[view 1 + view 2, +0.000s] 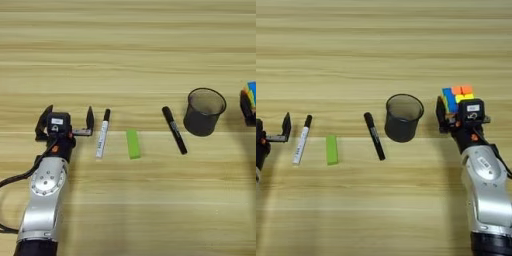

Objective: Move the objects on the table

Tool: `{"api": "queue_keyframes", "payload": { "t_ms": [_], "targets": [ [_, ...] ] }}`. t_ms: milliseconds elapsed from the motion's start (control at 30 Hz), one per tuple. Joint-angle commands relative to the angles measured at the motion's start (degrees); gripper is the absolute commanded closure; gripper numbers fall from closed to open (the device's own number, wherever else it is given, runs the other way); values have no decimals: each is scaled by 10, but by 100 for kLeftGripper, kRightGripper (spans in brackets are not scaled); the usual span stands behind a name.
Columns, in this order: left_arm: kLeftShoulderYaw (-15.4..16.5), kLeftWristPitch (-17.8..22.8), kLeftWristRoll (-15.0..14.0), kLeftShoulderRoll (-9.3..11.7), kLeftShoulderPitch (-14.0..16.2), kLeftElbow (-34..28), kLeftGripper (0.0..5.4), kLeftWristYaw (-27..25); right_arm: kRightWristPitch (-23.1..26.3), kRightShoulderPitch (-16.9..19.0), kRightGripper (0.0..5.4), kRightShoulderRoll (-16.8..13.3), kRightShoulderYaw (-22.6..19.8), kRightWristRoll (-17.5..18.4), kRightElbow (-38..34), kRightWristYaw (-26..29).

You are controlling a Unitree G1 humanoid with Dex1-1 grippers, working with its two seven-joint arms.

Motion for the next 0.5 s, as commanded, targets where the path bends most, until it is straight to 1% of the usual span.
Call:
{"api": "queue_keyframes", "payload": {
  "t_ms": [33,200,400,500],
  "targets": [
    [1,-4,8,6,-9,8,0,3,4,12,204,2,10,12,-80,7],
    [1,-5,9,6,-11,11,0,4,25,25,204,9,47,21,-149,20],
    [0,-6,11,6,-12,11,0,5,33,39,204,13,107,30,-205,47],
    [-1,-6,12,5,-12,11,0,6,37,48,204,12,144,33,-229,64]
  ]
}}
